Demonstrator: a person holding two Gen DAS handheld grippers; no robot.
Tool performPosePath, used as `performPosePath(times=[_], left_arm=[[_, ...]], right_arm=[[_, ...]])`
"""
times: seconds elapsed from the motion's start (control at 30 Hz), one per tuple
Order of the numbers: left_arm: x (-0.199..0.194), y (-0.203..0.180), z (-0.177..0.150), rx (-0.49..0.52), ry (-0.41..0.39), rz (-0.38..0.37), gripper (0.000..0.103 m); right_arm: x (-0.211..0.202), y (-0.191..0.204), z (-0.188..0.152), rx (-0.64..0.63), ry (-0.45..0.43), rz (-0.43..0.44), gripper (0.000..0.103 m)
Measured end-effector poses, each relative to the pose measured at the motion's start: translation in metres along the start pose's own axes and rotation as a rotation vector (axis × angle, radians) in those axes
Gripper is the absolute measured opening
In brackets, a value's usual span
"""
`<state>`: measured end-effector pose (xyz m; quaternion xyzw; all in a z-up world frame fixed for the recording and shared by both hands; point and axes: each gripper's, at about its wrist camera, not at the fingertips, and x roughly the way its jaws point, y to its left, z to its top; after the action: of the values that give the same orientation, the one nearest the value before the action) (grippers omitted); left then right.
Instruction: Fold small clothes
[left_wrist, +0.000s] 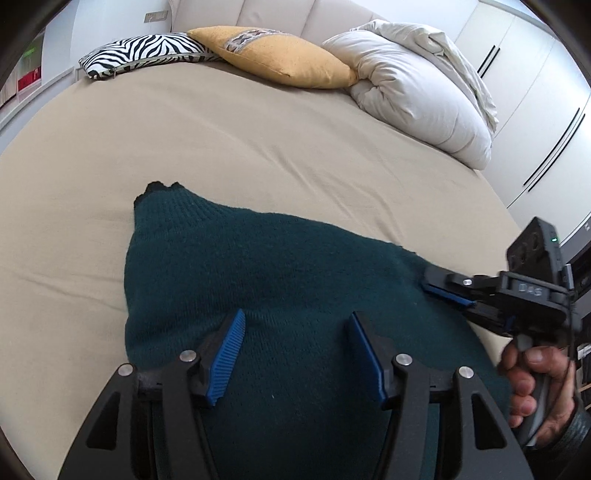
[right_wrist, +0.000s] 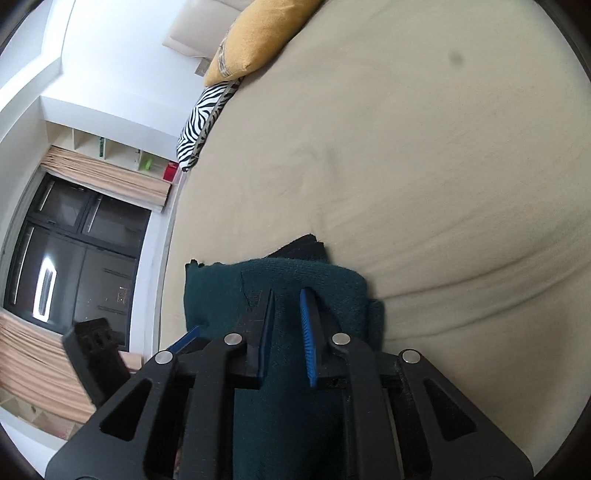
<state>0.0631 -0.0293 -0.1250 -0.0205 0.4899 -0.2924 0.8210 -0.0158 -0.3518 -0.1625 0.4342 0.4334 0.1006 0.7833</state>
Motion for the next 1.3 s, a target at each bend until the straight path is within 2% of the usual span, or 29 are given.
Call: performPosePath(times=[0.13,0.2,0.33,0.4,0.47,0.57,0.6,0.7,0.8,0.97,1.0,1.13,1.3], left_arm=[[-0.008,-0.001,-0.004,0.013,-0.017,-0.003,0.061],[-0.021,0.0,-0.005,-0.019,-0.034,-0.027,0.061],[-0.062,-0.012,-0.025,-0.019,-0.069,-0.063,0.062],[-0.074,-0.017,-0.043,-0.019,-0.07,-0.07,0.062],[-0.079,-0.02,-0.065,-0.016,-0.055,-0.063,0.062],[-0.081,-0.024,-0.088,0.003,-0.058,-0.05,0.061],[-0.079,-0.026,-0.091,0.014,-0.057,-0.046,0.061],[-0.074,-0.032,-0.094,0.04,-0.05,-0.034,0.061],[-0.067,-0.03,-0.095,0.047,-0.052,-0.047,0.061],[-0.071,-0.026,-0.098,0.034,-0.061,-0.065,0.061],[-0.072,-0.027,-0.099,0.035,-0.06,-0.06,0.061],[-0.076,-0.031,-0.104,0.031,-0.059,-0.046,0.061],[-0.071,-0.029,-0.111,0.035,-0.063,-0.059,0.061]], right_arm=[[-0.033,0.006,-0.006,-0.028,-0.047,-0.082,0.018],[-0.058,0.011,-0.018,-0.033,-0.056,-0.049,0.02],[-0.093,0.045,-0.061,-0.141,-0.039,0.081,0.02],[-0.091,0.059,-0.079,-0.184,-0.011,0.13,0.02],[-0.079,0.059,-0.094,-0.181,0.033,0.139,0.02],[-0.055,0.036,-0.108,-0.134,0.09,0.04,0.017],[-0.05,0.027,-0.113,-0.122,0.103,0.034,0.017],[-0.052,0.01,-0.121,-0.106,0.07,0.073,0.012],[-0.057,0.007,-0.124,-0.143,0.059,0.042,0.007],[-0.069,0.006,-0.135,-0.159,0.062,0.014,0.007],[-0.072,0.009,-0.137,-0.164,0.064,0.001,0.012],[-0.094,0.03,-0.155,-0.234,0.069,0.038,0.016],[-0.068,0.03,-0.161,-0.244,0.127,-0.029,0.012]])
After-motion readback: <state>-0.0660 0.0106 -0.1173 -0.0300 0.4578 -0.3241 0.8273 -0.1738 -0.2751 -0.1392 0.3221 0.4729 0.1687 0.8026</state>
